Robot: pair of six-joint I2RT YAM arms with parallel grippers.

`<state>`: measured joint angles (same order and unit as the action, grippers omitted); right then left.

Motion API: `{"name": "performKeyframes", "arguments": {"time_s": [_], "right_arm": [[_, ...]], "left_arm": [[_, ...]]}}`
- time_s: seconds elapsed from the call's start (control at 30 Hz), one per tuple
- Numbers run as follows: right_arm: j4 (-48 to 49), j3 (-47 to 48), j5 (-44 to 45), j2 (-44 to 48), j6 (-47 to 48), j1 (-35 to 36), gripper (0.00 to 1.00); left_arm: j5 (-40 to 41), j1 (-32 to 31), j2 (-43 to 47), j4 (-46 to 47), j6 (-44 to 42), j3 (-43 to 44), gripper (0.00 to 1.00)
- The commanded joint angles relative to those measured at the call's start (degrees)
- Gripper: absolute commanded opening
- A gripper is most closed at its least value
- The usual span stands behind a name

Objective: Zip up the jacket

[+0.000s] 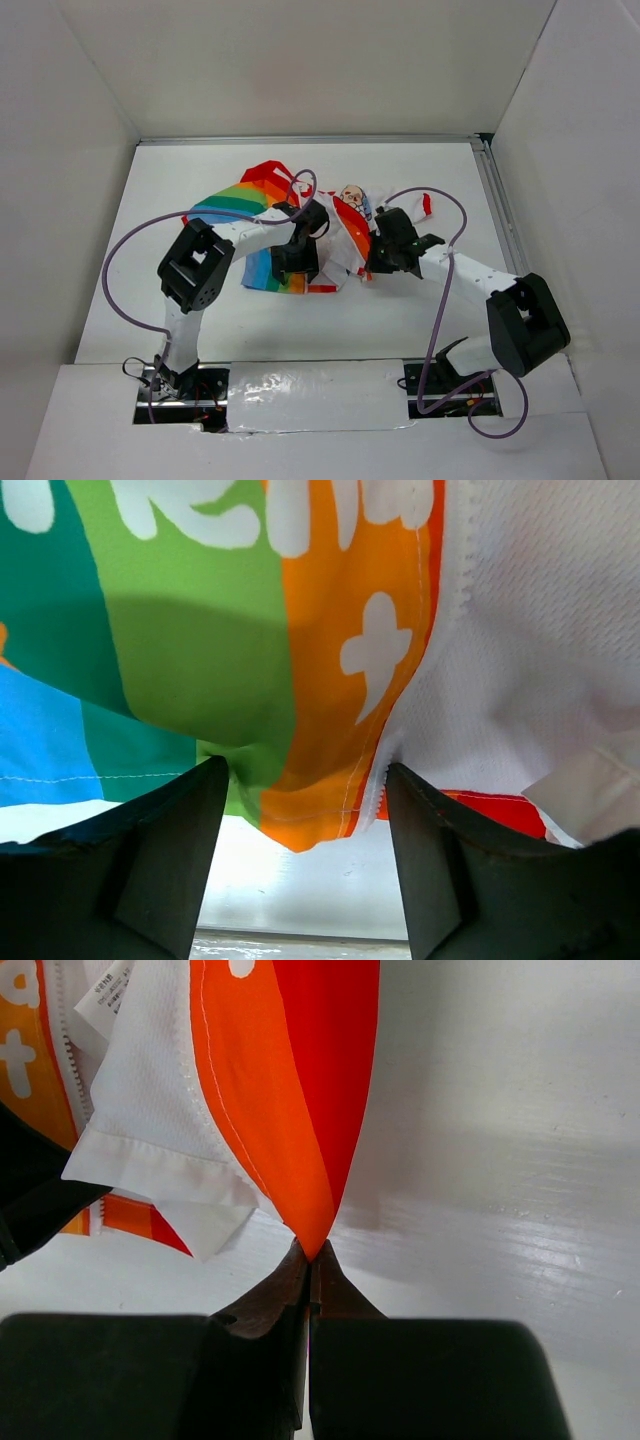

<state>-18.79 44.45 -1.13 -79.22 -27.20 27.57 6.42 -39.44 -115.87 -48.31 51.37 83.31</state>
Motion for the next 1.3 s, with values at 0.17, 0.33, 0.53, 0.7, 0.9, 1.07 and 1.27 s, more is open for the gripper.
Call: {"name": "performKeyframes", "arguments": {"time_s": [0.17,0.33,0.53,0.7,0.9,1.07,1.27], "right_arm": [[1.56,0.20,-0.19,0.47,-0.22,-0.85,0.00],[1.56,0.29,-0.11,-0.58,-0.66,-1.64,0.00],[1.65,0.03,0.77,-2.34,-1.10,-3.14,0.00],[1.03,0.29,0.95,-4.27,-1.45,-5.51,0.00],[1.91,0.11,-0.02,-4.37,-1.19,-5.69,0.00],[3.40,-0.76,-1.95,-2.26,-0.40,-5.51,0.00],[5.95,-1.99,-7.04,2.21,0.22,-4.99,0.00]], "left_arm": [[-0.26,-0.02,-2.61,0.50,0.66,-0.51,0.69],[-1.31,0.15,2.14,1.20,-0.04,-1.74,0.61],[-3.60,0.59,6.80,3.40,-2.24,-3.15,0.56],[-5.44,1.65,9.35,4.89,-2.51,-5.43,0.13],[-7.37,1.82,9.53,5.95,-3.56,-5.87,0.00],[-10.72,1.82,12.60,10.25,-6.19,-9.30,0.00],[-16.78,1.82,20.06,19.12,-10.23,-15.10,0.00]]}}
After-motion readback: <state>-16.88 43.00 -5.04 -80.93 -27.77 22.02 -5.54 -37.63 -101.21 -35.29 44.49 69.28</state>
